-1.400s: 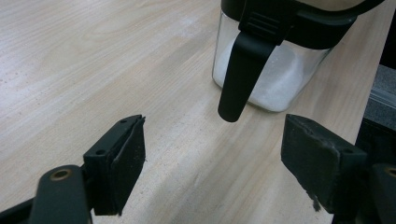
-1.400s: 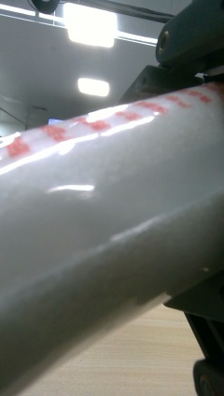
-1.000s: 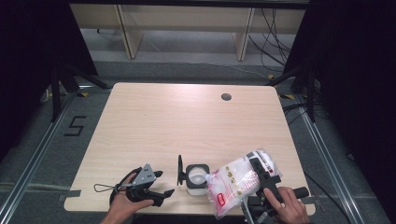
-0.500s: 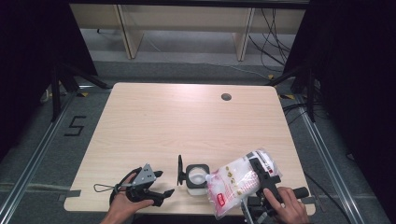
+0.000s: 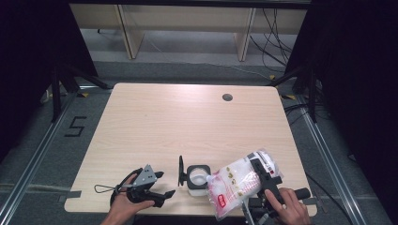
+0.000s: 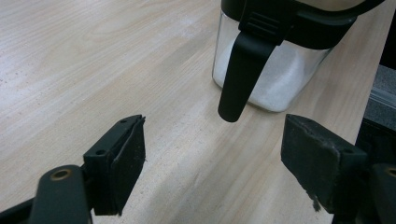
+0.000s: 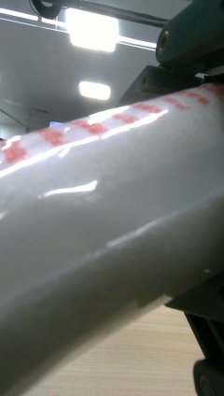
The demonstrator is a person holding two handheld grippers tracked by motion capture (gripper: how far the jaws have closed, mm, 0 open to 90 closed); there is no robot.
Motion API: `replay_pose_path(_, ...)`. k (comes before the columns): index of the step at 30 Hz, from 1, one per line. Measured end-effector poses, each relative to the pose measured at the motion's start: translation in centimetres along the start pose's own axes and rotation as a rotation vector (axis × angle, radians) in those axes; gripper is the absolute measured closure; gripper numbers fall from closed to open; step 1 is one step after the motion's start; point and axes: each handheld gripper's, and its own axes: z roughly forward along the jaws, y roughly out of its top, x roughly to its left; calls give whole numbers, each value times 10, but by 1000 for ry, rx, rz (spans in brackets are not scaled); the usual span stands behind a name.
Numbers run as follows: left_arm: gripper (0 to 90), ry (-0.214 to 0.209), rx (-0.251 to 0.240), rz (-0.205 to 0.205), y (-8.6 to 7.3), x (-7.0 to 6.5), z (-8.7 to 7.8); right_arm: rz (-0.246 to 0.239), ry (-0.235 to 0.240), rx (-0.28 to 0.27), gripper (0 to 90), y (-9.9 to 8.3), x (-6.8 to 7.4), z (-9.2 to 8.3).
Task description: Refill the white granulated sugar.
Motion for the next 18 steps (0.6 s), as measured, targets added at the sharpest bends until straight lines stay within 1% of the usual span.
replay_pose_path(1,215,0,-1,-5,0,0,0,31,3,6,411,0,2,0)
replay_pose_path(2,215,0,0,0,0,0,0,25,1,-4,411,-1,3,1)
replay_pose_path(4,215,-1,0,-1,0,0,0,-7,-6,-15,411,0,1,2)
replay_pose_path(5,215,0,0,-1,0,0,0,-12,8,4,411,0,0,1)
replay_pose_path(6,215,-1,0,-2,0,0,0,-6,5,5,411,0,1,1)
replay_pose_path(7,215,0,0,-1,0,0,0,14,-9,-11,411,-1,3,2)
replay_pose_path(8,215,2,4,2,0,0,0,29,-3,-1,411,-1,3,1)
replay_pose_path(9,215,2,4,3,0,0,0,18,0,5,411,0,2,0)
replay_pose_path(10,215,-1,0,-2,0,0,0,-18,-6,-6,411,0,-1,0)
replay_pose_path(11,215,-1,1,-1,0,0,0,-16,-5,-5,411,0,-1,0)
replay_pose_path(12,215,-1,0,-1,0,0,0,27,0,6,411,0,3,0)
replay_pose_path(13,215,0,0,-1,0,0,0,21,5,9,411,0,3,0)
replay_pose_path(14,215,0,0,-1,0,0,0,10,-9,-9,411,-1,2,1)
replay_pose_path(16,215,1,0,-6,0,0,0,13,-1,3,411,0,2,0)
replay_pose_path(17,215,1,-1,-6,0,0,0,35,4,11,411,0,3,0)
replay_pose_path(18,215,1,-1,-3,0,0,0,32,2,6,411,0,3,0)
